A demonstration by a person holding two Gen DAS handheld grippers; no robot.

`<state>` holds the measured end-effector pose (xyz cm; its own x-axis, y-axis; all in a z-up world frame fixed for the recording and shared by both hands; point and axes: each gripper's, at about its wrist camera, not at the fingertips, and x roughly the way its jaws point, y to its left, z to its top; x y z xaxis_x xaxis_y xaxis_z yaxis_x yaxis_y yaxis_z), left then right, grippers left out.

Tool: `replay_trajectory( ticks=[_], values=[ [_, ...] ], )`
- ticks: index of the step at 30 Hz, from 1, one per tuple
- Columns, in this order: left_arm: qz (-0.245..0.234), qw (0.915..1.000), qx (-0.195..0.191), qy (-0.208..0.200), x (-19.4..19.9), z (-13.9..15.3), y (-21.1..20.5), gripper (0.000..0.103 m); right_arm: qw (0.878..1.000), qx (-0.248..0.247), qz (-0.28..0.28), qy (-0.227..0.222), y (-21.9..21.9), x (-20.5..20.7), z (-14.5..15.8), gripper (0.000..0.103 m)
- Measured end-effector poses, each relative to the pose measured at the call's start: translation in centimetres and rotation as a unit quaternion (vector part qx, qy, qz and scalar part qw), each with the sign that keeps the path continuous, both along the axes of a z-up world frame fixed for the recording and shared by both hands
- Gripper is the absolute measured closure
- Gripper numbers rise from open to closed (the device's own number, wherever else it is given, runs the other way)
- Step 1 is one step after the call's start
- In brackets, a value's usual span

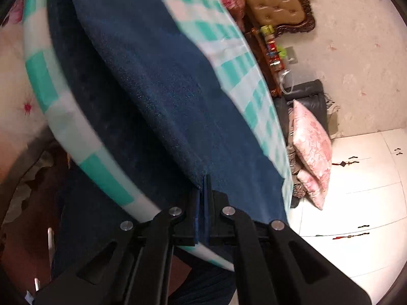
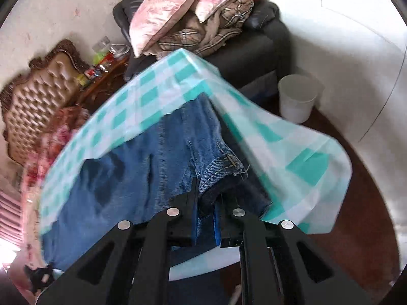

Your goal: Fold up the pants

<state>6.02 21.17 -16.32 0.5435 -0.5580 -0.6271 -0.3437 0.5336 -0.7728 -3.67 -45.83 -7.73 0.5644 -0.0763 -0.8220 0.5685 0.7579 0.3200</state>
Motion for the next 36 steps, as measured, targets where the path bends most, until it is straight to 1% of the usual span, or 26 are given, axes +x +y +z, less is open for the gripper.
replay_trajectory(
  ticks=[2,3,5,7,8,10,11,12,13,14,15,16,18,19,22,25,28,29,30,31,32,33,34,35,36],
  values=[
    [0.005,0.9995,-0.014,0.027,0.0,-1.9,0.2,0.101,1.000,0.001,-0.005,0.018,0.0,0.4,-1.0,0.092],
    [0.009,0.9991,-0.025,0.032,-0.3,-2.5,0.4,0.101,1.000,-0.004,-0.002,0.017,0.2,0.5,-0.8,0.092],
    [0.009,0.9995,-0.023,0.022,-0.8,-2.2,0.5,0.101,1.000,-0.020,0.004,0.005,0.9,0.6,0.4,0.092],
    [0.010,0.9996,-0.018,0.021,-0.8,-1.9,0.3,0.101,1.000,-0.017,0.004,-0.007,0.4,0.8,1.0,0.092],
    [0.006,0.9998,-0.009,0.018,-0.8,-1.7,0.1,0.101,1.000,-0.015,0.001,-0.007,0.2,0.9,0.9,0.092],
    [-0.003,0.9998,0.000,0.018,-0.7,-1.9,-0.4,0.101,0.999,-0.025,-0.004,0.020,-0.2,1.6,-0.4,0.092],
    [-0.005,0.9998,-0.002,0.020,-0.6,-2.2,-0.3,0.100,0.998,-0.035,-0.003,0.044,-0.1,2.1,-1.6,0.092],
    [-0.003,0.9996,-0.011,0.025,-0.5,-2.8,0.1,0.098,0.998,-0.041,0.000,0.056,0.1,2.5,-2.3,0.092],
    [0.003,0.9995,-0.022,0.021,-0.3,-3.1,0.6,0.097,0.996,-0.049,0.002,0.068,0.5,2.8,-3.0,0.092],
    [0.009,0.9997,-0.018,0.014,-0.1,-3.0,1.3,0.097,0.995,-0.060,0.002,0.077,0.7,2.9,-3.4,0.092],
    [0.016,0.9997,-0.015,0.009,-0.1,-2.9,1.9,0.093,0.994,-0.068,0.002,0.082,0.8,3.0,-3.7,0.092],
    [0.026,0.9996,-0.015,0.002,-0.1,-2.7,2.7,0.085,0.994,-0.068,0.000,0.084,0.8,3.1,-3.9,0.092],
    [0.045,0.9986,-0.021,-0.015,0.3,-2.5,4.6,0.076,0.993,-0.073,0.002,0.094,0.8,3.2,-4.4,0.092],
    [0.058,0.9980,-0.020,-0.018,0.7,-2.5,5.9,0.075,0.992,-0.075,0.003,0.099,0.9,3.3,-4.6,0.092],
    [0.095,0.9947,-0.028,-0.027,1.3,-2.8,9.2,0.075,0.991,-0.080,0.002,0.105,1.0,3.5,-5.2,0.092],
    [0.140,0.9888,-0.038,-0.035,2.0,-3.1,12.8,0.075,0.990,-0.086,0.005,0.110,1.1,3.6,-5.2,0.092],
    [0.179,0.9825,-0.036,-0.035,2.4,-3.4,16.4,0.076,0.990,-0.085,0.006,0.112,1.2,3.4,-5.3,0.092],
    [0.190,0.9800,-0.045,-0.039,2.6,-3.7,17.7,0.078,0.990,-0.086,0.005,0.113,1.2,3.4,-5.3,0.092],
    [0.196,0.9785,-0.050,-0.038,2.8,-3.9,18.7,0.086,0.989,-0.087,0.005,0.115,1.3,3.5,-5.3,0.092],
    [0.201,0.9779,-0.046,-0.032,2.9,-3.9,19.4,0.099,0.989,-0.089,0.006,0.117,1.3,3.6,-5.2,0.092],
    [0.207,0.9771,-0.037,-0.027,2.9,-3.7,20.0,0.101,0.989,-0.090,0.006,0.120,1.4,3.7,-5.2,0.092],
    [0.206,0.9772,-0.040,-0.032,2.6,-3.1,20.3,0.101,0.989,-0.089,0.005,0.121,1.4,3.6,-5.0,0.092],
    [0.202,0.9782,-0.025,-0.040,2.3,-2.1,20.2,0.101,0.989,-0.088,0.004,0.119,1.4,3.6,-4.6,0.092],
    [0.196,0.9798,0.001,-0.043,2.2,-1.1,19.9,0.101,0.989,-0.091,0.003,0.112,1.5,3.4,-3.9,0.093],
    [0.192,0.9804,0.016,-0.042,2.0,-0.5,19.5,0.101,0.990,-0.095,0.004,0.102,1.5,3.3,-3.0,0.093]
  ],
)
